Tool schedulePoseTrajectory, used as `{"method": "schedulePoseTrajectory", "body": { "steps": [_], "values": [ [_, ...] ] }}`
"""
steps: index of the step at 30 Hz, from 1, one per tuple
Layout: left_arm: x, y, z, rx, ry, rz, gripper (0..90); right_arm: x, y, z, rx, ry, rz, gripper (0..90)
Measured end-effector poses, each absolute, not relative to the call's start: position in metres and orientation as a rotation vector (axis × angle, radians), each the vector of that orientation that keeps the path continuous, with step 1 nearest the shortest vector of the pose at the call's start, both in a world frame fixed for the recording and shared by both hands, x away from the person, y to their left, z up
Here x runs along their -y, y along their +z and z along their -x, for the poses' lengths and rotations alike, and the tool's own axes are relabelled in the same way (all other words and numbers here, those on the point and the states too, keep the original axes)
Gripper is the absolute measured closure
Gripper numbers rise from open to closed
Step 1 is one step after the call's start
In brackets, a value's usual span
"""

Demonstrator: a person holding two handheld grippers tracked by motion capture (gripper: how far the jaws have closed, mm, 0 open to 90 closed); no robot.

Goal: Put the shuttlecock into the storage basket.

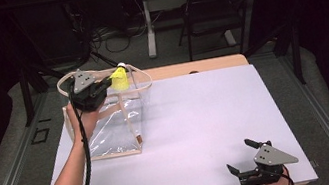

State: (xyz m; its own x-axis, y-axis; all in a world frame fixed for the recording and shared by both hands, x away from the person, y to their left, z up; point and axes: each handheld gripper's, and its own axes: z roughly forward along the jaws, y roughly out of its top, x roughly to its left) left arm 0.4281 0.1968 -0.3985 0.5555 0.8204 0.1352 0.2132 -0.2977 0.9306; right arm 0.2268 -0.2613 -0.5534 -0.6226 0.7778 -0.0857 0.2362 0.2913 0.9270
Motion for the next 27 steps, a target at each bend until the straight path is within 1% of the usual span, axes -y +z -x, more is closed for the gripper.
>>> {"method": "schedulePoseTrajectory", "body": {
  "steps": [27],
  "values": [
    [-0.1937,-0.4054,-0.4332,-0.868,0.791,-1.857,89.3,0.2612,-0.5536,-0.227,-2.028,1.322,-0.904,0.9]
  ]
}}
